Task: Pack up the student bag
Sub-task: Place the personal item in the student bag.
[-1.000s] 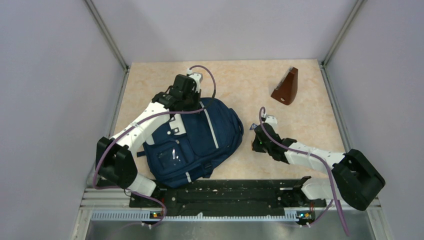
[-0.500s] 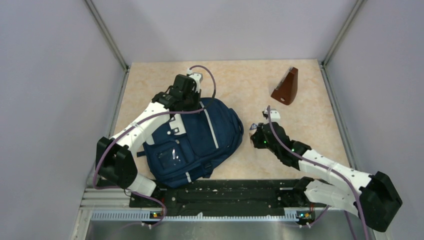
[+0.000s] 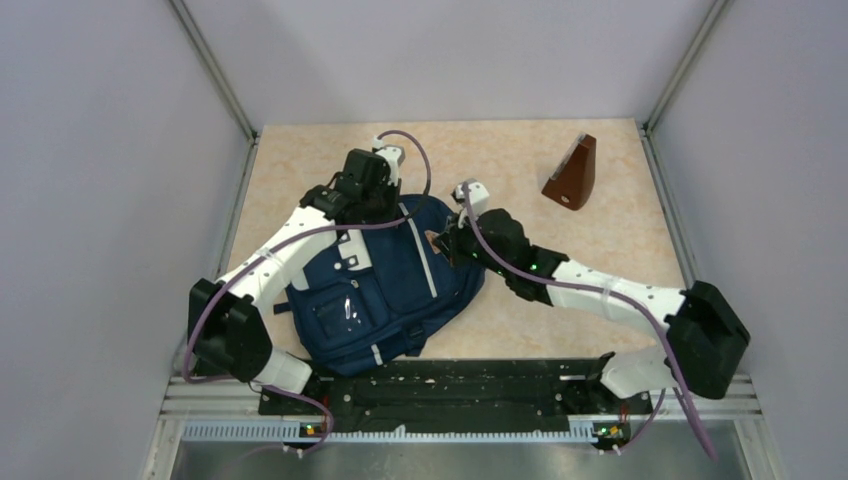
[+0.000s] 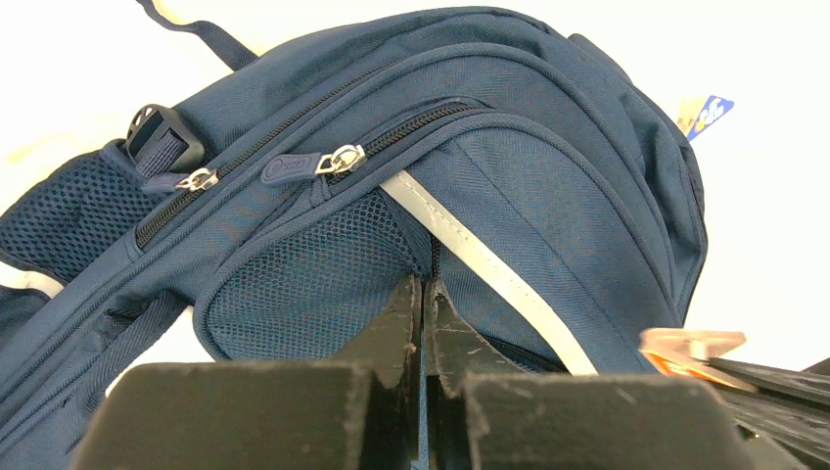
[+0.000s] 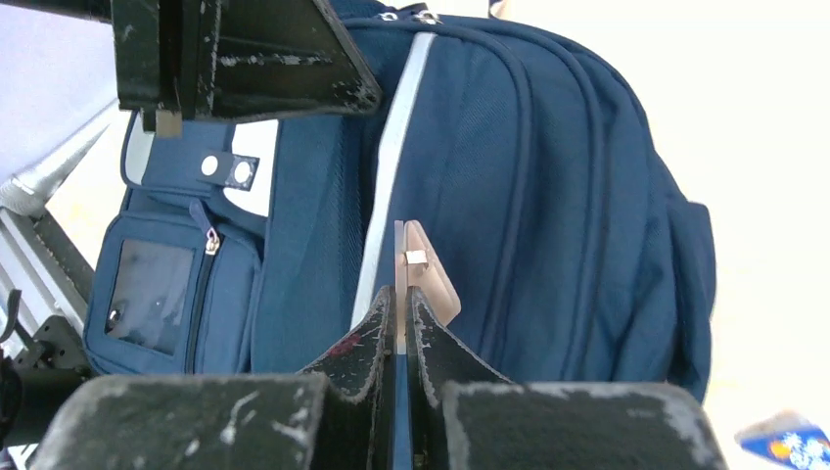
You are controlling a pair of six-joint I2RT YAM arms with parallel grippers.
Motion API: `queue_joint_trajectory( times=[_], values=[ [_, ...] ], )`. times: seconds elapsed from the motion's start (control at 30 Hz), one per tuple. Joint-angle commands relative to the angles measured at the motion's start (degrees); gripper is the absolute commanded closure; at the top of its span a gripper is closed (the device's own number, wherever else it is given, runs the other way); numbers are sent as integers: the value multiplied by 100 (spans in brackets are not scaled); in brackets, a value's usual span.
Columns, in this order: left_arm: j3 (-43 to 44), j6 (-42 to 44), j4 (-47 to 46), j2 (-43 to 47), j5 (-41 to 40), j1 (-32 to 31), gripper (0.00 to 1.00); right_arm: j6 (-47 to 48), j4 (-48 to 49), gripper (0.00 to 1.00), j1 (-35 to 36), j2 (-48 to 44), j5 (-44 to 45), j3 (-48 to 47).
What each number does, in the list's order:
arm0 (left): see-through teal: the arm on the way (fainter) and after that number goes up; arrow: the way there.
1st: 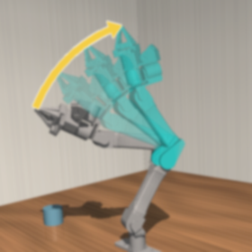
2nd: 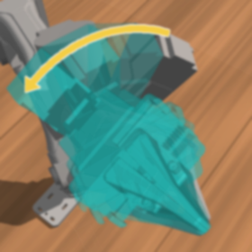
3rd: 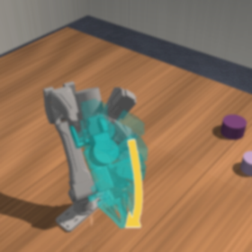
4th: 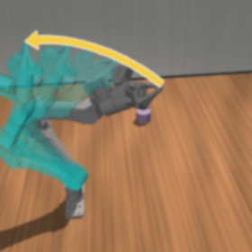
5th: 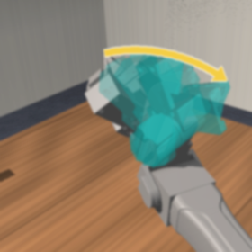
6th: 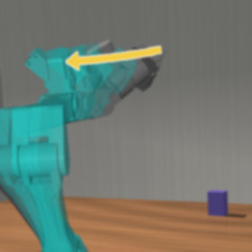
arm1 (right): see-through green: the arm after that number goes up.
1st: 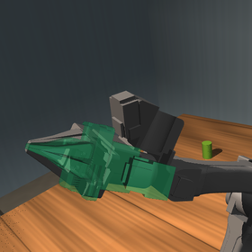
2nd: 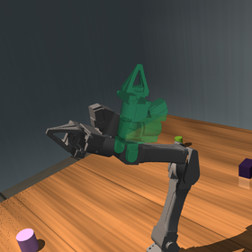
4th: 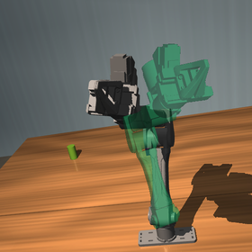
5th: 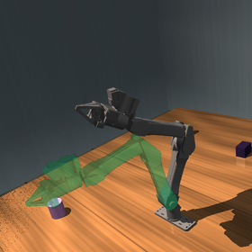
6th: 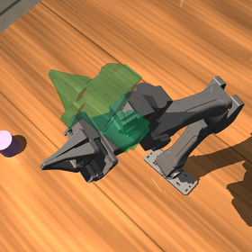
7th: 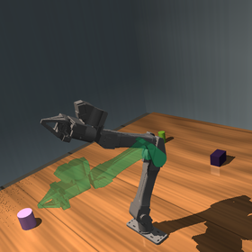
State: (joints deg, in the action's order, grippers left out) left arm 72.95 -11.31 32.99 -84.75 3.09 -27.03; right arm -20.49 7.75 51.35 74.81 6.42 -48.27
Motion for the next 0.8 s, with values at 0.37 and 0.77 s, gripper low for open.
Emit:
queue_joint_trajectory(
  times=[0.37,0.77],
  values=[
    [-10,153,-255,429,380,13,100,697,444,100,50,1615,-544,-1382],
    [-122,195,-460,645,570,18,100,306,-333,100,-148,2044,-571,-1604]
  ],
)
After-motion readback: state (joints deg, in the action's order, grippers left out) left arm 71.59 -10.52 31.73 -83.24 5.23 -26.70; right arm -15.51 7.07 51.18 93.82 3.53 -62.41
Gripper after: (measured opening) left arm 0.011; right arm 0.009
